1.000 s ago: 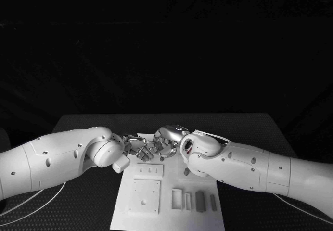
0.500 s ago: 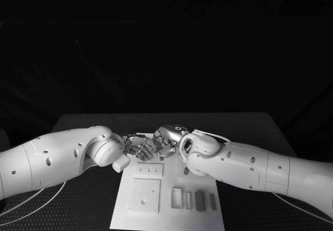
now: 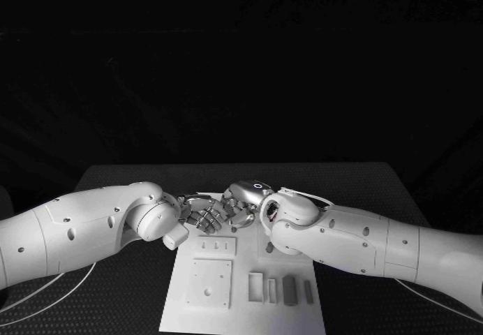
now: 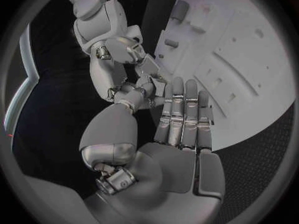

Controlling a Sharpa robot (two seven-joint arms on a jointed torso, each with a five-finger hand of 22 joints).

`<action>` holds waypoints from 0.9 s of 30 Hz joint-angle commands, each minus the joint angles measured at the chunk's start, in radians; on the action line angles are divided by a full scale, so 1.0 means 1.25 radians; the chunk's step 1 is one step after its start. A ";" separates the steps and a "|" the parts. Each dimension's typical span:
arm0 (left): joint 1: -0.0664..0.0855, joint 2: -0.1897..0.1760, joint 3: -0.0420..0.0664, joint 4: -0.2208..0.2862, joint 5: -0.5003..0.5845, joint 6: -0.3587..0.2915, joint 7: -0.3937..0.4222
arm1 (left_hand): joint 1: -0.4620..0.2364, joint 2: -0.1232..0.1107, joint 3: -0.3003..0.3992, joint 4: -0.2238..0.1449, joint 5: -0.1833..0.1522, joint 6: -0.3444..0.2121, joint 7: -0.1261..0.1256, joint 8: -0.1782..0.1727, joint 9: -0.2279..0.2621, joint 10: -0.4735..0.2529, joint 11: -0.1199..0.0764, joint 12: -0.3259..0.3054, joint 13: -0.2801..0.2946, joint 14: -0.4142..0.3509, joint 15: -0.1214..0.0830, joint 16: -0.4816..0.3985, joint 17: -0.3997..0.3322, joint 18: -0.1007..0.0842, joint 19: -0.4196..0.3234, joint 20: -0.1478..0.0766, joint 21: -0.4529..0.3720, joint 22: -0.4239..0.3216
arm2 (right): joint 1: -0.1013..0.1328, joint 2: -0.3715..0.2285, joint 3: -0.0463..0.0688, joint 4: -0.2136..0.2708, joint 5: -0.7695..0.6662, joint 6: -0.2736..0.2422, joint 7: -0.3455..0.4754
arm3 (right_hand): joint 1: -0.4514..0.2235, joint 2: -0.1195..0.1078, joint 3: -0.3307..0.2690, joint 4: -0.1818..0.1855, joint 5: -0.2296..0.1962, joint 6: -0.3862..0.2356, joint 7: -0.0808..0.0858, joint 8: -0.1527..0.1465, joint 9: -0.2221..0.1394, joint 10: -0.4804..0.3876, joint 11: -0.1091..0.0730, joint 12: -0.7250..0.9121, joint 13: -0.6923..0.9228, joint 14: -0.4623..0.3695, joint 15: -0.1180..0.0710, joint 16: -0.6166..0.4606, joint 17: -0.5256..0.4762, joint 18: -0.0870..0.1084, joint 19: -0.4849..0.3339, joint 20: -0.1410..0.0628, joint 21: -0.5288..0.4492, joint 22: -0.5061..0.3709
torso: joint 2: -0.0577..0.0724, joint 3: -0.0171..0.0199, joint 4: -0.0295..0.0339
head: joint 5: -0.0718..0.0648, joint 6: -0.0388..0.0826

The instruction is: Assemble the parts on the task board

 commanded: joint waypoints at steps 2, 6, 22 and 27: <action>0.000 0.005 0.000 0.004 -0.015 0.008 -0.002 | 0.008 0.005 0.009 0.002 -0.022 0.006 0.000 -0.002 0.002 0.004 -0.006 0.006 0.001 0.002 -0.002 0.004 0.001 -0.012 0.001 -0.002 0.004 0.000 | 0.001 0.003 0.001 0.005 -0.008 0.002 0.009 | -0.002 0.004 0.004 0.000 -0.001 0.049 0.033 0.013 0.041 0.004 0.000 -0.005 -0.001 0.006 -0.002 0.002 -0.001 0.011 0.004 0.000 0.005 -0.001 | 0.000 0.0001 0.0003 | 0.000 -0.001; 0.000 0.006 0.000 0.004 -0.016 0.010 -0.002 | 0.019 0.022 0.016 0.003 -0.040 0.009 -0.001 -0.001 0.003 0.006 -0.007 0.008 0.002 0.004 -0.003 0.006 0.002 -0.012 0.002 -0.003 0.004 -0.001 | 0.001 0.003 0.001 0.005 -0.009 0.003 0.008 | -0.002 0.004 0.005 0.000 -0.001 0.049 0.033 0.013 0.041 0.004 0.000 -0.005 -0.001 0.006 -0.002 0.002 -0.001 0.011 0.004 0.000 0.005 -0.001 | -0.001 0.0001 0.0003 | 0.000 -0.001; -0.001 0.008 0.000 -0.002 -0.032 -0.009 0.006 | 0.073 0.100 0.047 -0.003 -0.098 0.032 -0.015 0.005 0.008 0.025 -0.017 0.014 0.003 0.011 -0.007 0.011 0.003 -0.012 0.002 -0.003 0.005 -0.004 | 0.000 0.003 0.001 -0.001 -0.009 0.012 0.005 | -0.003 0.004 0.005 0.000 0.000 0.049 0.033 0.013 0.042 0.005 0.000 -0.006 -0.001 0.007 -0.002 0.002 -0.002 0.011 0.005 0.000 0.005 -0.002 | 0.000 -0.0001 -0.0001 | 0.000 -0.003; -0.001 0.007 0.000 -0.006 -0.032 -0.023 0.009 | 0.081 0.106 0.059 0.000 -0.112 0.040 -0.019 0.008 0.010 0.032 -0.020 0.015 0.003 0.015 -0.010 0.013 0.003 -0.012 0.003 -0.003 0.005 -0.005 | 0.000 0.002 0.001 0.000 -0.001 0.008 0.006 | -0.005 0.003 0.005 0.000 0.001 0.049 0.033 0.012 0.042 0.005 0.000 -0.006 -0.001 0.007 -0.002 0.002 -0.002 0.011 0.005 0.001 0.005 -0.002 | 0.000 0.0001 0.0005 | 0.000 -0.003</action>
